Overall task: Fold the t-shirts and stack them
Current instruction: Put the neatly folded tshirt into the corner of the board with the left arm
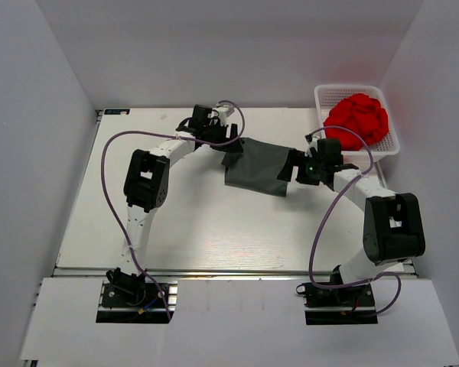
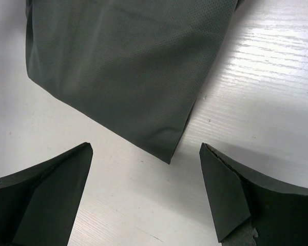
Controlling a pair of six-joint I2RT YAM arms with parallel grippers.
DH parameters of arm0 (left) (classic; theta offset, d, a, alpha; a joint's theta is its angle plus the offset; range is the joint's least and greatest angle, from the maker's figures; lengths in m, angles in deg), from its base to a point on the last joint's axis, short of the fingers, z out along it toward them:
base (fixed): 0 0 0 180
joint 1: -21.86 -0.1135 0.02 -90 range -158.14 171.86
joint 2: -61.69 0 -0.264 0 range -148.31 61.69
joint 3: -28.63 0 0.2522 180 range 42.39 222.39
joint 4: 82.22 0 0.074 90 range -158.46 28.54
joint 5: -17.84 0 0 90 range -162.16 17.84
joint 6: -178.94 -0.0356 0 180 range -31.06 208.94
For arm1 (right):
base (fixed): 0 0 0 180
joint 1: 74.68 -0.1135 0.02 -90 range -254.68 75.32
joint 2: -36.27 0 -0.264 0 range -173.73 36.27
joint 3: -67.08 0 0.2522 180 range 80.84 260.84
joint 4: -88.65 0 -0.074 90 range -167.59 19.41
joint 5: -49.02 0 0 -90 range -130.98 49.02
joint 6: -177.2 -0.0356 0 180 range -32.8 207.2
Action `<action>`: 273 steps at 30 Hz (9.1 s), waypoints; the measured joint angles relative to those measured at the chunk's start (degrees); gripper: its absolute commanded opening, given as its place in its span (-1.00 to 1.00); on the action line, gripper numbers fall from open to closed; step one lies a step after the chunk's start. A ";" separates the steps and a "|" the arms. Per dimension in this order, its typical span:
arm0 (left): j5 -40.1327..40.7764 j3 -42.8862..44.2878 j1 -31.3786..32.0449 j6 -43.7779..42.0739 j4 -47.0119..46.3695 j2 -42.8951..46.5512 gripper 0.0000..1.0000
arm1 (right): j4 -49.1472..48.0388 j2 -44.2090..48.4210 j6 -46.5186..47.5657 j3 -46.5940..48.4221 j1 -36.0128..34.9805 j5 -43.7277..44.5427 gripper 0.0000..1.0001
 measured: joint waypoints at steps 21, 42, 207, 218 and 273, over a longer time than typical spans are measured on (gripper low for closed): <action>2.14 -0.02 2.80 -2.99 1.92 -2.91 -1.00 | 1.27 -0.44 0.55 0.00 0.09 0.74 0.81; -20.83 -8.15 -0.11 10.91 -16.39 2.29 -1.00 | 1.46 -0.42 1.25 0.00 0.31 1.16 0.81; 26.21 3.32 -41.66 2.05 11.56 2.05 1.00 | 7.82 -5.79 2.64 9.46 0.20 2.21 0.81; 32.30 -18.64 -39.30 3.74 1.05 29.83 1.00 | 3.15 3.76 2.69 2.08 0.20 2.12 0.81; 30.53 -35.56 -32.11 12.59 1.44 52.59 1.00 | -0.81 19.39 2.23 -4.74 -0.11 0.26 0.81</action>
